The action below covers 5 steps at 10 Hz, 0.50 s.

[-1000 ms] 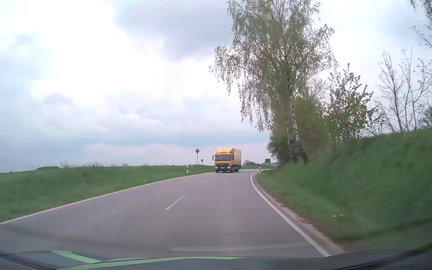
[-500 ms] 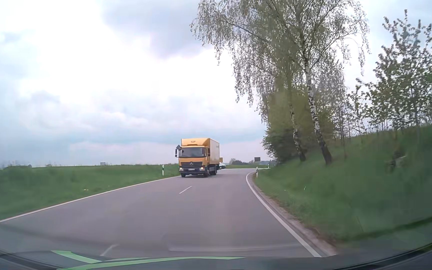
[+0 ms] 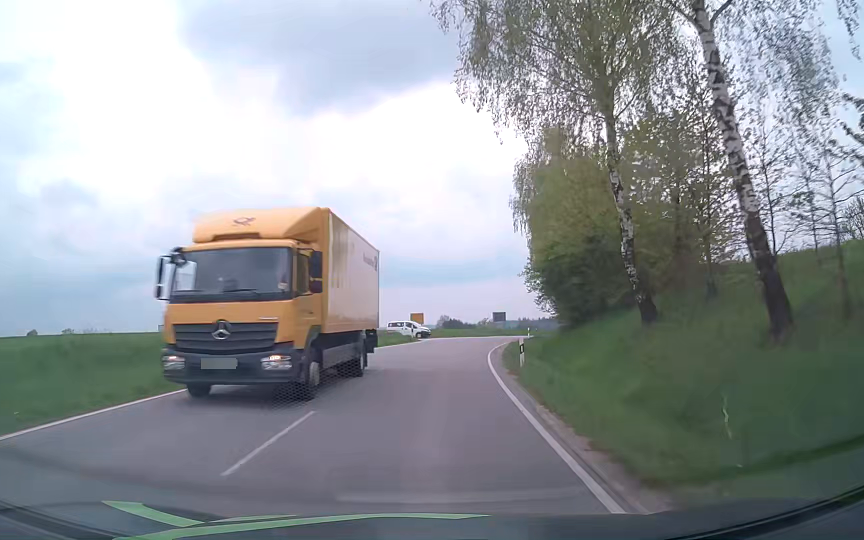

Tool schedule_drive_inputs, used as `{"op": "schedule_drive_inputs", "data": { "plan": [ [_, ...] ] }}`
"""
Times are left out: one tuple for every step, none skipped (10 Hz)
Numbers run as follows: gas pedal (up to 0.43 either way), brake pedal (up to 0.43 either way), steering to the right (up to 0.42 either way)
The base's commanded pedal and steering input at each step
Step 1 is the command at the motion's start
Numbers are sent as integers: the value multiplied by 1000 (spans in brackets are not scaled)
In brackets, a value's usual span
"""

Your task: Follow the waypoints while adhering to traffic rules and regulations

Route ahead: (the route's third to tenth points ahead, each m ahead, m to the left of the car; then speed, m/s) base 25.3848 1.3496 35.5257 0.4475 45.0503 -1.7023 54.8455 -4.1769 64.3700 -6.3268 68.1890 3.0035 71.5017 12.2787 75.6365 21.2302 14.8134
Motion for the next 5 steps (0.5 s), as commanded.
{"op": "schedule_drive_inputs", "data": {
  "plan": [
    [0,0,16],
    [0,0,16],
    [0,0,16],
    [0,0,16],
    [0,0,16]
  ]
}}
